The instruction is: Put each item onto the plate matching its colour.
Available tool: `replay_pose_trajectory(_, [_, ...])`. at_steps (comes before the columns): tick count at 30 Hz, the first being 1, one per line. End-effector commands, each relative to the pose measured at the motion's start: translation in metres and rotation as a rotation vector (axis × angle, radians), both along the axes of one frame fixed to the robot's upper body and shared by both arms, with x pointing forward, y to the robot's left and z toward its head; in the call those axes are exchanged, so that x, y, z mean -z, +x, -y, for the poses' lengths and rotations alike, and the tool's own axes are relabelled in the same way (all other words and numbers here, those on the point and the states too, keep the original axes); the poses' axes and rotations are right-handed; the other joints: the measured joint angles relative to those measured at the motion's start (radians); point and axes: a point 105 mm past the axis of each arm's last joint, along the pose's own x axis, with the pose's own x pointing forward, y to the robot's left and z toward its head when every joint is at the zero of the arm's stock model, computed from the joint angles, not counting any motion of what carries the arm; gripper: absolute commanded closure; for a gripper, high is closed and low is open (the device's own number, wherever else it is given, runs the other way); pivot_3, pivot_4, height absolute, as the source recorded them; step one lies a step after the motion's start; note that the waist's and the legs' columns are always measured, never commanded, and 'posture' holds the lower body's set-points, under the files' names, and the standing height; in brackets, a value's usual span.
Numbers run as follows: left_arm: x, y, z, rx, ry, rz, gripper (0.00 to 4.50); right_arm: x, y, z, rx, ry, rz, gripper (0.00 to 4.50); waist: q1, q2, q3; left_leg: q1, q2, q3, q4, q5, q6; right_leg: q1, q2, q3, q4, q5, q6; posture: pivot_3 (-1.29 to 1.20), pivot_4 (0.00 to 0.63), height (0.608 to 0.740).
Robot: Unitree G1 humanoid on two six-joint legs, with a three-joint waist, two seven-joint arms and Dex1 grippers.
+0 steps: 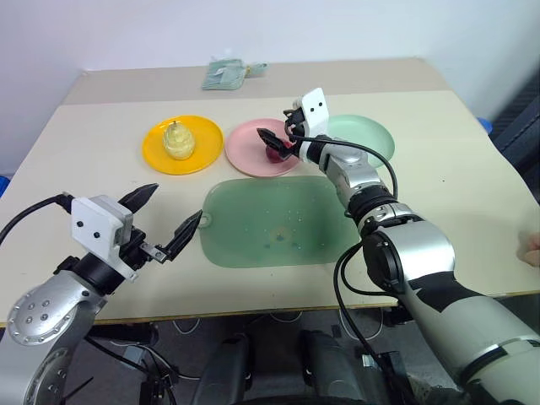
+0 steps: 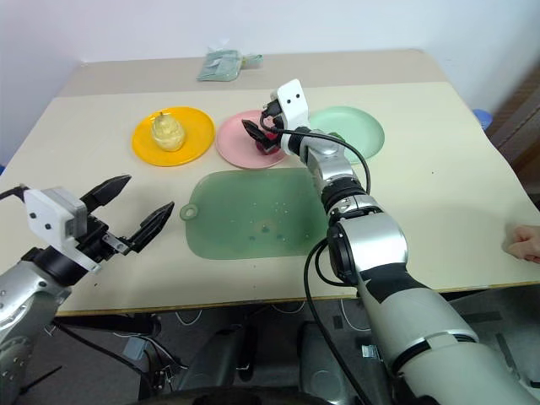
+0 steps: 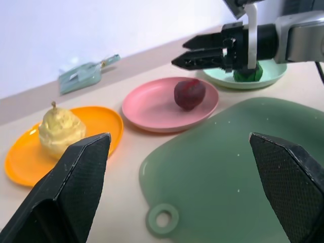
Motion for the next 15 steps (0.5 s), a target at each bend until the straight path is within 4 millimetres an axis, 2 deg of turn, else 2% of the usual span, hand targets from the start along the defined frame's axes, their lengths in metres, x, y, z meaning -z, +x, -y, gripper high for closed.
replay_pose_trajectory(1, [-0.005,0.001,-0.001,-0.01,0.017,0.048,0.0,-0.031,-0.006,0.013,-0.068,0.018,0.127,0.05,0.001,0.0,0.0,0.0,0.0,0.0,0.0,0.0,0.0,0.0,0.0,0.0,0.0,0.0,0.0,0.0,0.15,0.74])
replay_pose_trajectory(5, [0.005,0.003,-0.002,0.019,0.014,-0.007,0.0,-0.021,-0.023,0.052,-0.142,-0.045,0.171,0.05,0.009,0.0,0.0,0.0,0.0,-0.001,0.0,0.0,0.0,0.001,0.0,0.0,-0.001,0.001,0.002,0.0,0.15,0.74])
replay_pose_trajectory(8, [0.009,0.005,-0.009,0.042,0.022,-0.025,0.0,-0.01,-0.043,0.09,-0.108,-0.057,0.148,0.05,0.011,0.0,0.0,0.0,0.0,-0.001,0.001,0.0,0.0,0.002,0.0,-0.001,-0.001,0.002,0.003,0.0,0.15,0.74])
replay_pose_trajectory(11, [0.012,0.01,-0.018,0.05,0.027,-0.034,0.0,0.004,-0.08,0.127,-0.044,-0.065,0.094,0.05,0.013,0.0,0.0,0.0,0.0,-0.002,0.0,0.0,0.0,0.001,0.0,0.0,0.0,0.001,0.002,0.0,0.15,0.74])
replay_pose_trajectory(15, [0.014,0.012,-0.022,0.059,0.021,-0.039,0.0,0.012,-0.114,0.152,0.046,-0.067,0.016,0.05,0.0,0.001,0.0,0.001,0.001,0.001,0.0,0.0,0.0,0.001,-0.003,0.001,0.0,0.0,0.0,0.0,0.15,0.74])
